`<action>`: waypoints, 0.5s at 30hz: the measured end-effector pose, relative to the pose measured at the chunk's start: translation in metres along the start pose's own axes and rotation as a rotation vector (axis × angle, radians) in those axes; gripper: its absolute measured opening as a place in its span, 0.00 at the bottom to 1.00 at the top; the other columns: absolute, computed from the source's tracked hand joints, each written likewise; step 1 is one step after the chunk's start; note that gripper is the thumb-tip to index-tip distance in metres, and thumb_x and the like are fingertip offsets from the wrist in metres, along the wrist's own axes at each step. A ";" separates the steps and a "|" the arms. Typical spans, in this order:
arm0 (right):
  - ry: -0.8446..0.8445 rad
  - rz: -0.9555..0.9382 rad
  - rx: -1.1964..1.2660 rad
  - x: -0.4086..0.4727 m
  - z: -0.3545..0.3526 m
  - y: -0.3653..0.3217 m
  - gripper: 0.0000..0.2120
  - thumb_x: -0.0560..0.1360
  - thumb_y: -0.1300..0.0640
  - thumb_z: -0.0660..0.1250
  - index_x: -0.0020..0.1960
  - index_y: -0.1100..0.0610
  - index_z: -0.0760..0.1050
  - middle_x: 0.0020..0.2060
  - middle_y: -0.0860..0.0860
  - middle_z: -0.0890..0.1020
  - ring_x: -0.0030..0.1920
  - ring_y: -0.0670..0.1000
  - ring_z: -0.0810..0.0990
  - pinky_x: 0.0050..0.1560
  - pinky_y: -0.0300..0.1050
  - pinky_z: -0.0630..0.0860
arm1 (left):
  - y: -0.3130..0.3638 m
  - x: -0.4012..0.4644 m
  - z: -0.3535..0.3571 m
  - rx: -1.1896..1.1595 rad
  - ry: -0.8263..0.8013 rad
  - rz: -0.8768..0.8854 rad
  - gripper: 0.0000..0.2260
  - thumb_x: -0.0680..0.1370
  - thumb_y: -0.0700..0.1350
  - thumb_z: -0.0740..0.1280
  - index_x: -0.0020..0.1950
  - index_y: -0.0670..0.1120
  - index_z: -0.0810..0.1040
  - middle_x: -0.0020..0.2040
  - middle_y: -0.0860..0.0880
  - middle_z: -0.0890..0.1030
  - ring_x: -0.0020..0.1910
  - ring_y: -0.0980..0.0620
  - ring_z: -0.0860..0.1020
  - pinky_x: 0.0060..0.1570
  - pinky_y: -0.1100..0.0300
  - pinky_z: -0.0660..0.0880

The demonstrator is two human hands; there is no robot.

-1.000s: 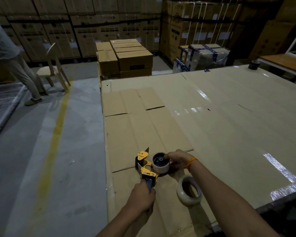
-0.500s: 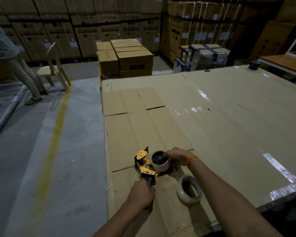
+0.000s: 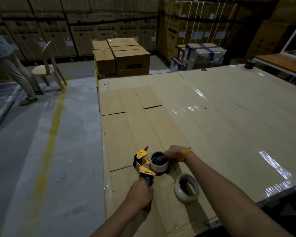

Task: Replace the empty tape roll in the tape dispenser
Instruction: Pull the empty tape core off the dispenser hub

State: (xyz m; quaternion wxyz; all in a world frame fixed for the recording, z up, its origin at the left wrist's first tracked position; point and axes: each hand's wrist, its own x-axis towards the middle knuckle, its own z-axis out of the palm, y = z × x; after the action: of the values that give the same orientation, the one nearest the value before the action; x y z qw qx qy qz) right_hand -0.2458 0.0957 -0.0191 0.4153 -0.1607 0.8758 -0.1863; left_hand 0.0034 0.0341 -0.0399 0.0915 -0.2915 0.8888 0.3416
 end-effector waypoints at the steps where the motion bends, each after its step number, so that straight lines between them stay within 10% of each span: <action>1: -0.005 -0.021 -0.010 0.001 -0.002 0.003 0.11 0.79 0.53 0.73 0.48 0.61 0.79 0.41 0.56 0.83 0.43 0.56 0.81 0.45 0.49 0.78 | 0.000 -0.001 0.000 0.001 0.001 0.006 0.12 0.81 0.50 0.63 0.59 0.44 0.73 0.54 0.42 0.80 0.51 0.43 0.81 0.50 0.50 0.80; 15: -0.162 -0.258 -0.448 -0.003 -0.021 -0.024 0.24 0.77 0.45 0.76 0.65 0.61 0.83 0.60 0.55 0.86 0.62 0.57 0.84 0.64 0.56 0.82 | -0.013 -0.014 0.000 0.002 -0.023 0.027 0.21 0.79 0.57 0.60 0.68 0.50 0.66 0.57 0.46 0.81 0.52 0.46 0.82 0.54 0.49 0.80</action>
State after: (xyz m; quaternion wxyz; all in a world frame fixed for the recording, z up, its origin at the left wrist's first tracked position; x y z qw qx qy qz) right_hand -0.2575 0.0799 0.0055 0.4109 -0.3734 0.8313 -0.0256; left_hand 0.0219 0.0324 -0.0417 0.0973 -0.2753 0.8919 0.3453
